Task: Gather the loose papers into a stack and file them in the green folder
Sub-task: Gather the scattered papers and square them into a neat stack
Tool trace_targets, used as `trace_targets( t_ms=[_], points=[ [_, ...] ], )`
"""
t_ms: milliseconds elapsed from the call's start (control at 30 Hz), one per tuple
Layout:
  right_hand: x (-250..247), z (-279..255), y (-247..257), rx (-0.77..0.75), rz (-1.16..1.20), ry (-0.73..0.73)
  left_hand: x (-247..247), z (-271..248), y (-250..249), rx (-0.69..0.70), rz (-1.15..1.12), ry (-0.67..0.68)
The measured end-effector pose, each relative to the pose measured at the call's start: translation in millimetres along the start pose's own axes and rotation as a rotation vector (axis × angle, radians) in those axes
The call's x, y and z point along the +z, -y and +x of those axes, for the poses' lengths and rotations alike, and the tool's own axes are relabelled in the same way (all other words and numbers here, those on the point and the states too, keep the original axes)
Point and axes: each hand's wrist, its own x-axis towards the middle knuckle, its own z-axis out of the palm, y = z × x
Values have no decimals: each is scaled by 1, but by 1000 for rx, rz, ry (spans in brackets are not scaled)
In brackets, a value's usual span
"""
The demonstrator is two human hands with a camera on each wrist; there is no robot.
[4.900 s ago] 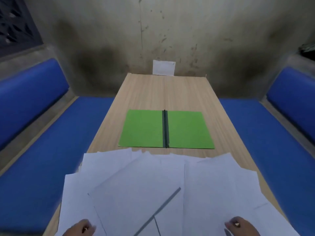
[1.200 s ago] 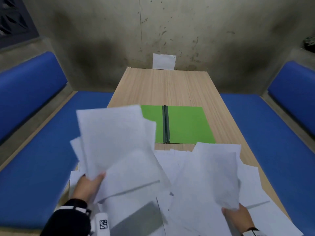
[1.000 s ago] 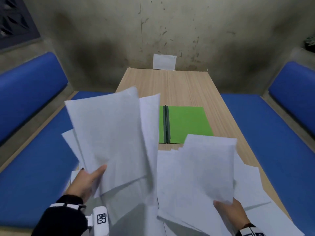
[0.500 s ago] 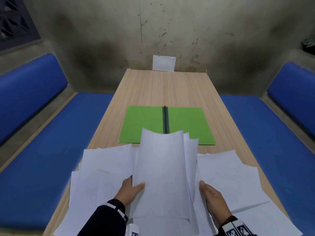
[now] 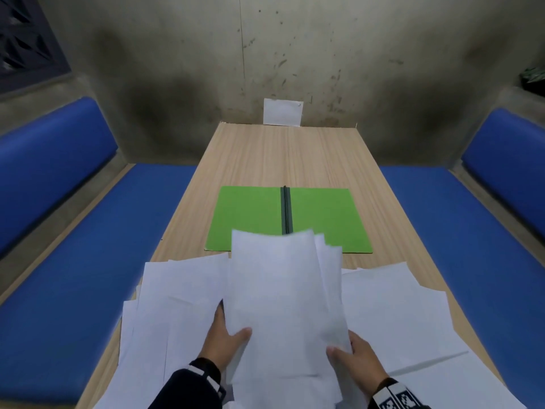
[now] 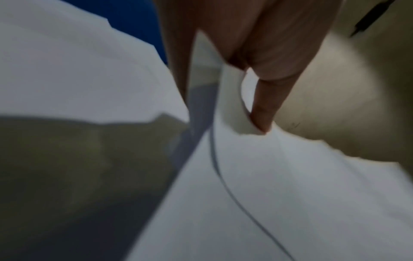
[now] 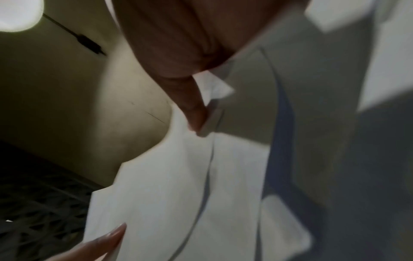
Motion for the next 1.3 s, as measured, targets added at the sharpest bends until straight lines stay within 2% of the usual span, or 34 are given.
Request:
trace_targets(
  t_ms=[100,200,267,367,433,500,600,667,833,967,1067,1167,1300],
  points=[
    [-8,-9,21,-116,251,-62,-15,-8,-28,77,-139,-66],
    [-13,-23,46,-191,391,40,-24,-16,-50,130,-241,-67],
    [-15,-30,60,-243,412,77,-27,-25,-65,168,-248,-18],
    [-17,-35,75,-314,415,54,-26,-33,-77,253,-268,69],
    [-16,-37,81,-350,424,26,-25,-36,-80,291,-266,74],
    [-16,-39,85,-390,424,-2,-24,-36,-80,296,-297,73],
    [-17,-45,91,-412,446,25,-23,-38,-83,323,-244,94],
    [-16,-44,85,-402,442,57,-23,-36,-79,291,-196,122],
    [-5,-40,63,-281,419,81,-17,-24,-36,81,59,160],
    [-2,-23,29,-158,285,3,-15,-21,-17,51,44,74],
    [-16,-3,1,28,237,-120,-28,-15,-20,65,43,-33],
    [-47,15,-34,326,269,-309,-44,-14,-29,77,9,-140],
    [-79,25,-66,515,287,-522,-66,-12,-23,-17,-47,-241]
  ],
)
